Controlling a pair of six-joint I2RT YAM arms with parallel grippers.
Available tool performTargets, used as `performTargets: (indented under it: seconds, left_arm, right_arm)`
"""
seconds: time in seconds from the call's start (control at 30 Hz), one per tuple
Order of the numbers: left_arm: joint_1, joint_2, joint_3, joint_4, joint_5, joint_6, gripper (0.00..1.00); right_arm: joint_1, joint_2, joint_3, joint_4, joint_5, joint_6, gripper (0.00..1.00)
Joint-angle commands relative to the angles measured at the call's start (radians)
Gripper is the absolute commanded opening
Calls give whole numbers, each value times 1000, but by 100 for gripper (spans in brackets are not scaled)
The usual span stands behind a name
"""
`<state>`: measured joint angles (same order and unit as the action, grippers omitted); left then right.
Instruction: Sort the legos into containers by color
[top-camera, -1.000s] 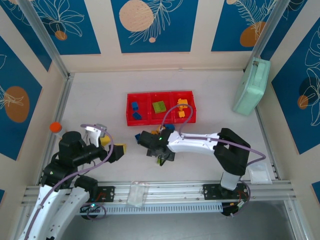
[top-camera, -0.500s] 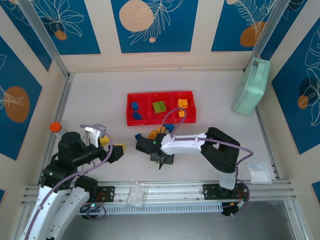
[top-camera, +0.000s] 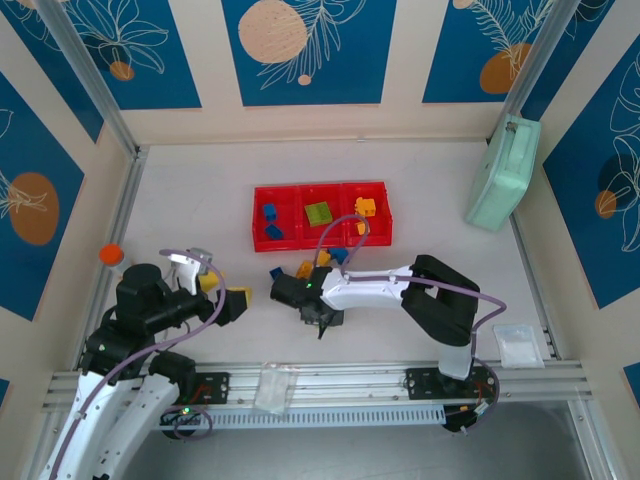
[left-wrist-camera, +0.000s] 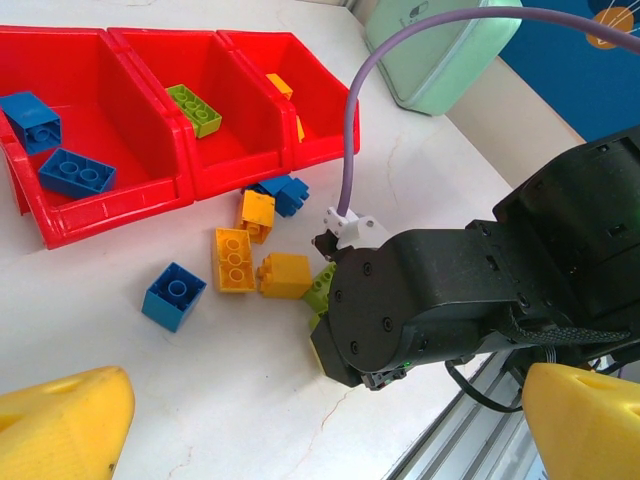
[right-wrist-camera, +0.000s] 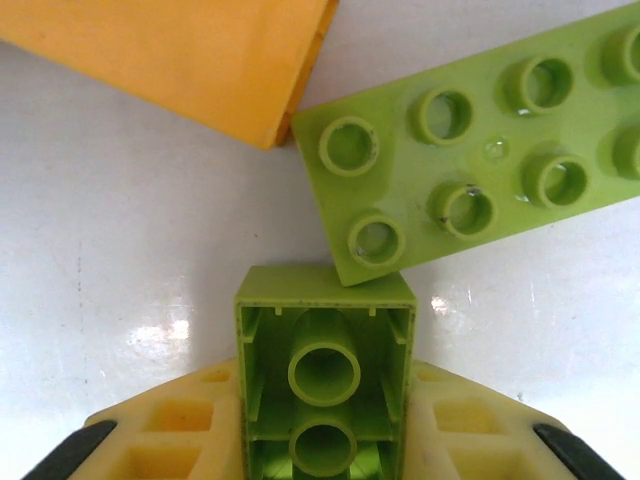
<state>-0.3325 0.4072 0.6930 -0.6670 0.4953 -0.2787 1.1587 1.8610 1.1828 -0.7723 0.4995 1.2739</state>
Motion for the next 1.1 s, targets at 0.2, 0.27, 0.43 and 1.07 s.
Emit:
performTargets:
  seconds: [0.2, 0.27, 0.43, 1.07]
  left_arm:
    - [-10, -3, 7, 6, -8, 21, 99]
    - [-9, -2, 7, 6, -10, 22, 99]
    - [-10, -1, 7, 6, -8, 22, 99]
    - [-10, 0, 7, 2, -21, 21, 99]
  right_arm:
    - [16, -102, 70, -71, 60, -97, 19]
    - [19, -140, 102, -70, 72, -144, 19]
    - [-20, -171, 200, -41, 105, -320, 19]
    - [-433, 86, 431, 169, -15, -778, 18]
